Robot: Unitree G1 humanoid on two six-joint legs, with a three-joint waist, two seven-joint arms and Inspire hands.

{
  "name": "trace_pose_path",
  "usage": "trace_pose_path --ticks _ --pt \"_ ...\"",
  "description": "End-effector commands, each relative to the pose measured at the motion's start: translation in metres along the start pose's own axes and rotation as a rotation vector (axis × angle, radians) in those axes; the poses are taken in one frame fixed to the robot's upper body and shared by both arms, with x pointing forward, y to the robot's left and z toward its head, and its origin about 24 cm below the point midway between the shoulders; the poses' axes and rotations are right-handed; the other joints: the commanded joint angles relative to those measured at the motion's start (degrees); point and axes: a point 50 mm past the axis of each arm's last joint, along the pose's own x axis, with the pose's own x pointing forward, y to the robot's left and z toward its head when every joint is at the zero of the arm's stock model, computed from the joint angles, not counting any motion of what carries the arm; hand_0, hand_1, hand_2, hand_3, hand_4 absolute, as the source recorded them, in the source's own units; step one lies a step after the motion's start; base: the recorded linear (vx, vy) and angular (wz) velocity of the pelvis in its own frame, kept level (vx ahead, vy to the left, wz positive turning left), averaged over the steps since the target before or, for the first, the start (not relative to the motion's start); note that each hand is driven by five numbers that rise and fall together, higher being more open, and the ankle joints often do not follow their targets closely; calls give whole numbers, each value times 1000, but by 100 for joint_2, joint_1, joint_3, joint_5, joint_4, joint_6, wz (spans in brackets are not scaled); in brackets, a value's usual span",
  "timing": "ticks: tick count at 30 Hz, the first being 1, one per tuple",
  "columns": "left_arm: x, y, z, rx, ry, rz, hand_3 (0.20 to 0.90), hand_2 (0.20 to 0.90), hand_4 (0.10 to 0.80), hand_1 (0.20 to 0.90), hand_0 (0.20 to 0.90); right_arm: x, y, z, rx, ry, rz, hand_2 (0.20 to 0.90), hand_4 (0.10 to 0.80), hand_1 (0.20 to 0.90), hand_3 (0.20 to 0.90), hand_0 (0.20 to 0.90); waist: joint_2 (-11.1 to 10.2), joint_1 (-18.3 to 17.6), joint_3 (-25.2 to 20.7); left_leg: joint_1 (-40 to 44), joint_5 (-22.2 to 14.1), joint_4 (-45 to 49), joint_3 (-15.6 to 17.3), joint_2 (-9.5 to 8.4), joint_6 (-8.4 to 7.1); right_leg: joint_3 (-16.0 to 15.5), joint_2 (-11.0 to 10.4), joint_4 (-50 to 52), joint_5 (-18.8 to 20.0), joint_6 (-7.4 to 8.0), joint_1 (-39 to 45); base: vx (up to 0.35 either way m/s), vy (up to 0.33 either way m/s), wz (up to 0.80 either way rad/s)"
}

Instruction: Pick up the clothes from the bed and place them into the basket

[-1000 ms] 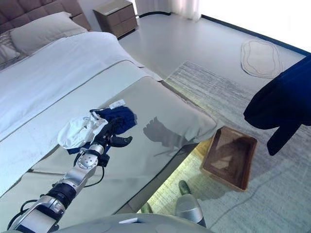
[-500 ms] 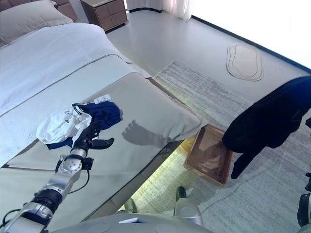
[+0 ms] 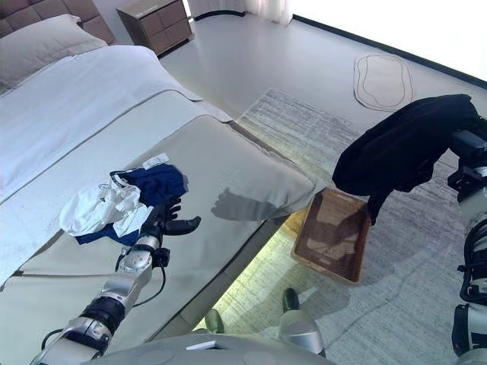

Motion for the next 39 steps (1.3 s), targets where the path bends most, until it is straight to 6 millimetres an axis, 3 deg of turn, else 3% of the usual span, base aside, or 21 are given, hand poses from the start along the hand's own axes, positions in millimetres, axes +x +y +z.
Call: trace_pose_path --ticks 1,7,12,21,28,33,34,35,39 --pt "7 21 31 103 -148 33 900 900 800 900 900 1 48 63 5 -271 160 300 100 300 200 300 -418 -30 -541 94 -716 268 -84 -333 46 -22 98 130 -285 55 64 -20 -43 -1" --pt "7 20 30 101 -155 31 900 900 800 900 900 4 48 34 -101 -141 152 300 100 300 200 300 -334 -82 -510 103 -694 221 22 -300 22 -14 120 125 -292 52 4 -28 -45 -5" --pt "8 16 35 108 -166 7 900 900 800 900 900 3 53 -6 -175 -2 189 300 100 300 200 300 -198 -103 -444 110 -677 224 98 -273 -6 -37 105 102 -289 38 4 -15 -44 -3" --pt "10 1 41 106 -187 -28 900 900 800 900 900 -5 52 -55 -286 146 217 300 100 300 200 300 -100 -91 -410 120 -659 241 140 -237 -40 -77 100 73 -310 26 58 4 -14 -2" --pt "9 -3 44 107 -199 -13 900 900 800 900 900 -15 21 -99 -421 297 174 300 100 300 200 300 -155 103 -377 79 -629 287 38 -220 -39 -236 62 68 -330 17 133 15 -31 4" --pt "11 1 52 107 -215 10 900 900 800 900 900 -16 9 -111 -437 351 115 300 100 300 200 300 -180 290 -327 24 -606 283 -184 -257 -23 -327 35 87 -346 9 168 0 -41 17" --pt "11 2 54 106 -216 16 900 900 800 900 900 -16 8 -112 -448 356 97 549 391 549 491 549 -177 317 -318 9 -598 275 -223 -263 -20 -340 31 93 -346 8 164 -16 -14 22" --pt "12 3 55 106 -218 19 900 900 800 900 900 -16 7 -112 -455 357 79 900 800 900 900 900 -173 339 -311 -9 -592 264 -260 -272 -16 -352 28 96 -348 8 157 -27 -13 27" --pt "11 10 55 95 -218 45 900 900 800 900 900 -12 3 -110 -488 365 15 900 800 900 900 900 -140 458 -264 -59 -573 228 -395 -308 -8 -413 15 100 -360 -4 146 -13 1 17"
